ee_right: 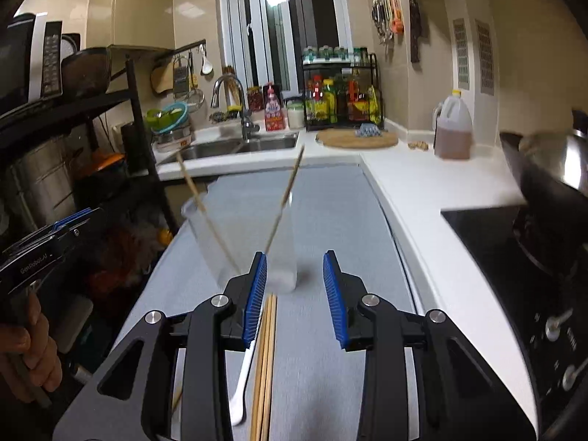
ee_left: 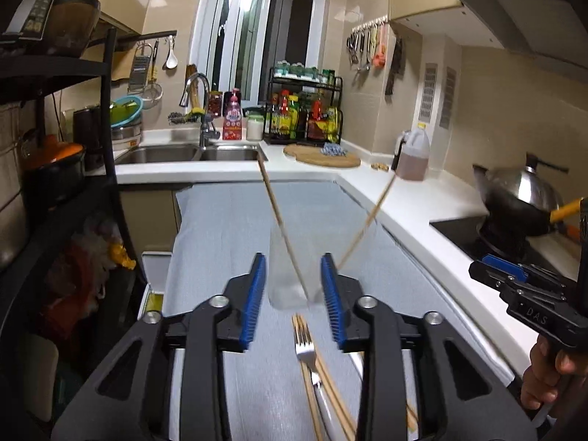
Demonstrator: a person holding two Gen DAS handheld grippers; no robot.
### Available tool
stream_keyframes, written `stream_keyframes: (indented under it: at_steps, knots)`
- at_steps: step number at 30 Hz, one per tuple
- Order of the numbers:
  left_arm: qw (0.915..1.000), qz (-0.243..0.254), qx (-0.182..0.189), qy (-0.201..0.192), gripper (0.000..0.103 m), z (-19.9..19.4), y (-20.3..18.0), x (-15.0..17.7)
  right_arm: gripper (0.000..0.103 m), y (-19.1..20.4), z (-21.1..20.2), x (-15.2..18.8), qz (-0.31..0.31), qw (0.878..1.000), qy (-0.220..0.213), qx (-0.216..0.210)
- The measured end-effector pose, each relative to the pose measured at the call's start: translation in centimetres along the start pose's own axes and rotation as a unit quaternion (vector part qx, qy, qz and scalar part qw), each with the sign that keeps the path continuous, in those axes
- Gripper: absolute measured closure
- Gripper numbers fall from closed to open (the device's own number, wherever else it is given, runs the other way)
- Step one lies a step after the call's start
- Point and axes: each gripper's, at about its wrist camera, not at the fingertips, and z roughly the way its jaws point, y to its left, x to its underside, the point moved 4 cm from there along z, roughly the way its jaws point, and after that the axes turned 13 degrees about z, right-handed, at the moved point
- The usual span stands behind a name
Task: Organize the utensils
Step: 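Lower the chopsticks into the container and open both grippers, then grasp a wooden chopstick with the left gripper while the right gripper grasps another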
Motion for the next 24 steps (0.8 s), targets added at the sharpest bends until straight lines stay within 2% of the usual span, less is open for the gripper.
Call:
stream_keyframes:
  at_steps: [1,3,8,13,18,24]
  knots:
    - [1.0,0.0,0.001,0.008,0.08,0.1,-0.1,1.0,0.092,-0.4,0.1,1.2,0.005,1.0,0.007,0.0]
    - [0.9996,-0.006,0.006,0.026,0.086,0.5,-0.6,3.6,0.098,-1.2,0.6,3.3,0.016,0.999,0.028,-0.001]
    - [0.9981,-0.02,0.01,0.057,0.09,0.6,-0.7,8.7,0.098,-2.5,1.2,8.2,0.025,0.998,0.065,-0.003]
    - [0.9958,-0.029,0.022,0.084,0.09,0.6,-1.6,12.4,0.094,-3.1,1.7,11.9,0.031,0.995,0.092,0.001]
    - [0.9939,-0.014,0.047,0.099,0.09,1.1,-3.7,13.9,0.094,-2.4,2.5,13.8,0.022,0.994,0.11,-0.002]
    - [0.9914,-0.01,0.058,0.117,0.09,1.5,-4.5,15.2,0.092,-1.4,3.8,15.2,0.014,0.991,0.131,-0.003]
